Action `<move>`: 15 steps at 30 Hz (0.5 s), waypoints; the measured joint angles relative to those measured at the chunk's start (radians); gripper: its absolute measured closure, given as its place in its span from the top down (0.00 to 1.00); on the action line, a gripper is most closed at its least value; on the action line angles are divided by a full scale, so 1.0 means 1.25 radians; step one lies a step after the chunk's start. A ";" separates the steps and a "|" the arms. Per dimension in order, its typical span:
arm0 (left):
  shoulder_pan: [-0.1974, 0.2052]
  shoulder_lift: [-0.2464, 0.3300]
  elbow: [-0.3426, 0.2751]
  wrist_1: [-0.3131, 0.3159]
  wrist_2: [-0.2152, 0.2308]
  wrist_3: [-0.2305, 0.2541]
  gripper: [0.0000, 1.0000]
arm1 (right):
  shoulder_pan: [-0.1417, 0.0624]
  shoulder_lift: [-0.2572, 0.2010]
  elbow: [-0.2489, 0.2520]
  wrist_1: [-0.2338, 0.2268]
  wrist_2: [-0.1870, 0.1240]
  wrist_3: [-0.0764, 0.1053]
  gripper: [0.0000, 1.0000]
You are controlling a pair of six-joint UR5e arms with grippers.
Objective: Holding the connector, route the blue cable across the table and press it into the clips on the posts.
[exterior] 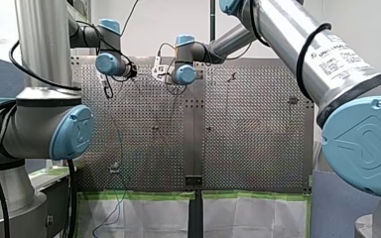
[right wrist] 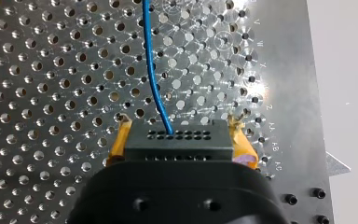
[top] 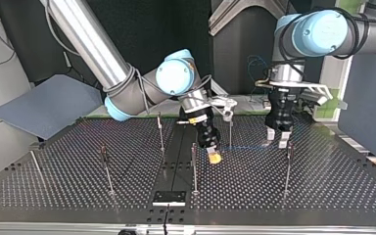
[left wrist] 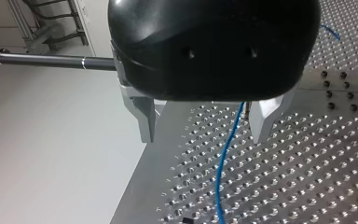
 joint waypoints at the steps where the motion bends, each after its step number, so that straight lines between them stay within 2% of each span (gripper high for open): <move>1: -0.003 -0.005 0.006 0.001 -0.005 0.003 0.99 | 0.000 0.000 0.000 0.000 0.000 0.000 0.00; 7: -0.018 -0.042 0.041 -0.003 -0.029 0.026 0.99 | 0.000 0.000 0.000 0.000 0.000 0.000 0.00; 15: -0.031 -0.096 0.076 -0.001 -0.054 0.032 0.99 | 0.000 0.000 0.000 0.001 0.000 0.000 0.00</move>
